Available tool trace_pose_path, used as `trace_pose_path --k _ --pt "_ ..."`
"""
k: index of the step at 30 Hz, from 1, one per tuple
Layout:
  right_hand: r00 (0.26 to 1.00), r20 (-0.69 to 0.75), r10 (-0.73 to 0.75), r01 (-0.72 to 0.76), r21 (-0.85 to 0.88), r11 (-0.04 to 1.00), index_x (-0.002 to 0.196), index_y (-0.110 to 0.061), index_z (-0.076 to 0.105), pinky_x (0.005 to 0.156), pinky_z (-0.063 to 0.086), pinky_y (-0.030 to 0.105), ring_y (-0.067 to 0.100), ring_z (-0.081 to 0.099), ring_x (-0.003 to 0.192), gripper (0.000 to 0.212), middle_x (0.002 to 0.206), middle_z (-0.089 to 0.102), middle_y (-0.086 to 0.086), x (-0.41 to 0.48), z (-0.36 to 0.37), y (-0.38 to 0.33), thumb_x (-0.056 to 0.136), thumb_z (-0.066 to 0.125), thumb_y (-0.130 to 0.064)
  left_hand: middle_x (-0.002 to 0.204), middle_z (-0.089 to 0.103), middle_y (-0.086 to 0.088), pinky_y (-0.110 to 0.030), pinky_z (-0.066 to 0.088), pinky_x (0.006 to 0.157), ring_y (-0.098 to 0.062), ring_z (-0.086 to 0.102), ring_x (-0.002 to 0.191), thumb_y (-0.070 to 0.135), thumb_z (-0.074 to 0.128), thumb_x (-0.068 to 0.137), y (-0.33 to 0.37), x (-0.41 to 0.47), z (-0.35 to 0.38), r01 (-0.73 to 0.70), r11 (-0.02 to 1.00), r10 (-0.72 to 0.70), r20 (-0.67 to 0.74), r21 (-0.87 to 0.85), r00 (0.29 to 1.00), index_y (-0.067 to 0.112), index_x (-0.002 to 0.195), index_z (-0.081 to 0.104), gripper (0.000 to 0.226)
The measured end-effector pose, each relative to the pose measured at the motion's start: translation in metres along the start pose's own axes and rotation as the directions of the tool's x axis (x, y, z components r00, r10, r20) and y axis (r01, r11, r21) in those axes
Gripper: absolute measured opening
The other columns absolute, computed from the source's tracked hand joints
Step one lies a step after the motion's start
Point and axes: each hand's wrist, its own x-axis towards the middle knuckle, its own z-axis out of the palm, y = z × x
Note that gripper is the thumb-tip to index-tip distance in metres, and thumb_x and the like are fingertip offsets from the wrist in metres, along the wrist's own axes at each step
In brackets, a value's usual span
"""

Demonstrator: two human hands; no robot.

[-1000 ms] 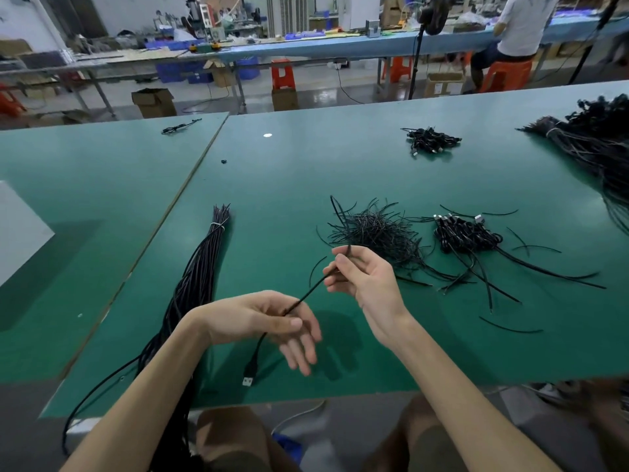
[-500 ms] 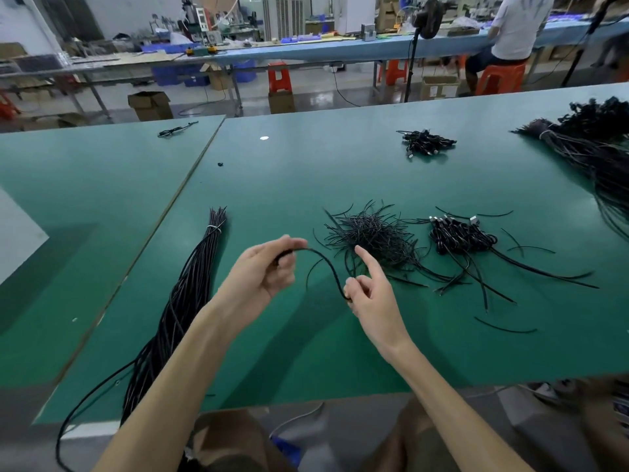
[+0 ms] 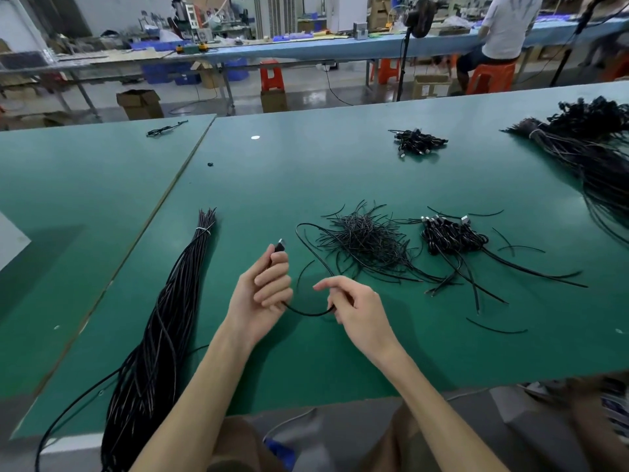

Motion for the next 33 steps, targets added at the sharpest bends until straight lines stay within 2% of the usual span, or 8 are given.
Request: trace_pose_path --k 5,9,13,20,25,27,30,33 --pt "0.99 -0.1 0.098 -0.082 0.152 0.985 0.117 -0.025 0.071 0.061 0.048 0.022 0.009 0.061 0.062 0.027 0.077 0.069 -0.001 0.002 -0.002 0.003 0.106 0.05 -0.011 0.038 0.03 0.011 -0.023 0.026 0.039 -0.009 0.019 0.037 0.036 0.051 0.106 -0.007 -0.003 0.0 -0.031 0.958 0.037 -0.014 0.284 0.999 0.021 0.069 0.05 0.04" --pt "0.992 -0.023 0.123 -0.115 0.224 0.968 0.135 -0.024 0.061 0.068 0.053 0.023 0.007 0.064 0.078 0.037 0.089 0.068 -0.008 0.004 -0.005 0.003 0.099 0.068 -0.017 0.04 0.035 0.009 -0.025 0.025 0.044 -0.01 0.022 0.038 0.039 0.034 0.113 -0.008 -0.003 0.001 -0.065 0.986 0.058 0.049 0.154 0.997 0.02 0.072 0.053 0.049" --pt "0.996 0.05 0.068 -0.068 0.003 0.998 0.135 -0.024 0.059 0.089 0.053 0.026 0.006 0.061 0.098 0.053 0.108 0.059 -0.006 0.002 -0.002 -0.002 0.087 0.081 -0.019 0.049 0.042 0.009 -0.023 0.033 0.048 -0.009 0.027 0.043 0.037 0.041 0.11 -0.002 -0.002 0.003 -0.234 0.972 0.235 -0.036 0.028 0.971 0.017 0.082 0.058 0.038" --pt "0.996 -0.085 -0.027 0.014 -0.153 0.988 0.093 -0.014 0.078 0.081 0.042 0.012 0.0 0.053 0.082 0.003 0.102 0.05 0.001 -0.001 0.0 -0.005 0.092 0.076 -0.017 0.056 0.046 0.011 -0.019 0.038 0.052 -0.007 0.037 0.045 0.041 0.039 0.111 -0.001 -0.003 0.002 -0.35 0.935 0.355 -0.133 0.064 0.925 0.016 0.088 0.065 0.043" --pt "0.94 -0.279 -0.196 0.068 -0.411 0.909 0.091 -0.018 0.076 0.1 0.025 0.006 0.016 0.034 0.119 0.003 0.148 0.035 0.005 -0.003 0.007 -0.004 0.094 0.074 -0.019 0.07 0.059 0.01 -0.025 0.057 0.074 -0.008 0.063 0.068 0.042 0.056 0.099 -0.005 -0.003 0.003 -0.412 0.897 0.439 -0.219 0.159 0.872 0.016 0.095 0.079 0.035" --pt "0.917 -0.289 -0.275 0.099 -0.502 0.859 0.091 -0.018 0.075 0.112 0.024 0.017 0.023 0.027 0.139 0.005 0.16 0.027 0.01 -0.004 0.009 -0.005 0.095 0.072 -0.018 0.079 0.067 0.008 -0.029 0.059 0.084 -0.012 0.072 0.085 0.04 0.059 0.097 -0.006 -0.003 0.002 -0.427 0.884 0.462 -0.226 0.19 0.857 0.016 0.1 0.081 0.033" --pt "0.893 -0.179 -0.412 0.194 -0.674 0.712 0.085 -0.017 0.071 0.119 0.023 0.039 0.032 0.02 0.152 0.009 0.165 0.027 0.014 -0.005 0.014 -0.006 0.094 0.071 -0.018 0.085 0.074 0.008 -0.03 0.059 0.086 -0.012 0.074 0.096 0.039 0.059 0.096 -0.005 -0.003 0.001 -0.445 0.88 0.473 -0.225 0.165 0.852 0.017 0.102 0.082 0.032" --pt "0.878 0.066 -0.474 0.369 -0.724 0.583 0.084 -0.015 0.073 0.12 0.024 0.036 0.028 0.048 0.139 0.009 0.138 0.062 0.008 -0.008 0.017 -0.005 0.092 0.074 -0.019 0.082 0.072 0.014 -0.019 0.057 0.069 0.0 0.069 0.072 0.04 0.057 0.093 -0.003 -0.003 -0.001 -0.43 0.896 0.443 -0.25 0.109 0.861 0.018 0.105 0.082 0.035"
